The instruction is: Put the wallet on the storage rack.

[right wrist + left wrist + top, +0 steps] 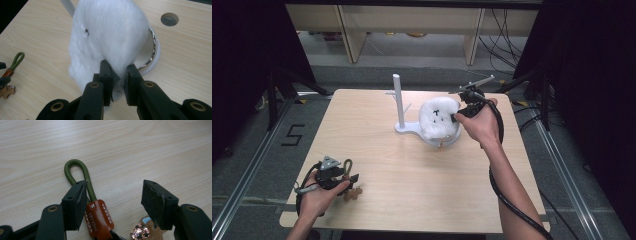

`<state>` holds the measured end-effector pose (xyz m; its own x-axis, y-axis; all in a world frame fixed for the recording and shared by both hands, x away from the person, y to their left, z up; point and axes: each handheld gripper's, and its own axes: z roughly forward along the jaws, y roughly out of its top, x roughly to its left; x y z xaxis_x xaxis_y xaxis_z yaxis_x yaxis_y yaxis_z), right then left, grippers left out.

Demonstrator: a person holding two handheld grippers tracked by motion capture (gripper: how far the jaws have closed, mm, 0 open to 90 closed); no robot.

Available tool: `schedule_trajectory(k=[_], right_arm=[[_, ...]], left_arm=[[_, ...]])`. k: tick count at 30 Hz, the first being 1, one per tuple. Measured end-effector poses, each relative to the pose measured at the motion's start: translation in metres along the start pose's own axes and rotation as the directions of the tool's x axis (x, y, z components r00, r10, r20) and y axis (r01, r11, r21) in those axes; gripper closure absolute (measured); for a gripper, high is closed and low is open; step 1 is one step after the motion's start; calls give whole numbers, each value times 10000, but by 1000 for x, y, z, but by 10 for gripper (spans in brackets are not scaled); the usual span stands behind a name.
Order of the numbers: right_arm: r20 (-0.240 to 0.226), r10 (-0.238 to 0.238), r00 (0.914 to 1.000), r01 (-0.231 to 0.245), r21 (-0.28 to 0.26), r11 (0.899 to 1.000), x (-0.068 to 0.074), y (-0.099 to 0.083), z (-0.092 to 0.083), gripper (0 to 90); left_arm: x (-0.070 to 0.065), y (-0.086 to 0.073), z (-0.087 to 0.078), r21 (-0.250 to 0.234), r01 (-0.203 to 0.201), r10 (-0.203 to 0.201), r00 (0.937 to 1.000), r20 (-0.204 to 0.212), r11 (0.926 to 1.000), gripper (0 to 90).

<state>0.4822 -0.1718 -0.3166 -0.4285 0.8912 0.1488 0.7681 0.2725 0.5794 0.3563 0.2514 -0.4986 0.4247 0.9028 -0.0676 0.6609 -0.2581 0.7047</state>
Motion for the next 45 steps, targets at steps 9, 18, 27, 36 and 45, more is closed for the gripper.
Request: schedule_trajectory(k=[9, 18, 27, 36, 45], right_arm=[[-10, 310, 9995, -310, -56, 9995, 0, 6, -2, 802], [-40, 351, 9994, -352, -169, 9992, -4, 11, -3, 802], [-96, 254, 9996, -257, -325, 9991, -9, 17, -4, 802], [-158, 744, 9971, -751, -500, 9959, -12, 22, -3, 802], [167, 782, 9968, -766, -782, 9940, -21, 27, 4, 801]], left_arm=[[0, 0, 0, 86, 2, -2, 10000, 34, 10000, 365], [0, 0, 0, 80, 14, -14, 10000, 46, 10000, 365], [-3, 0, 3, -252, 323, -321, 9995, 65, 9992, 364], [-4, 0, 4, -241, 346, -344, 9994, 62, 9991, 365], [0, 0, 2, 48, 62, -63, 9999, 117, 10000, 364]])
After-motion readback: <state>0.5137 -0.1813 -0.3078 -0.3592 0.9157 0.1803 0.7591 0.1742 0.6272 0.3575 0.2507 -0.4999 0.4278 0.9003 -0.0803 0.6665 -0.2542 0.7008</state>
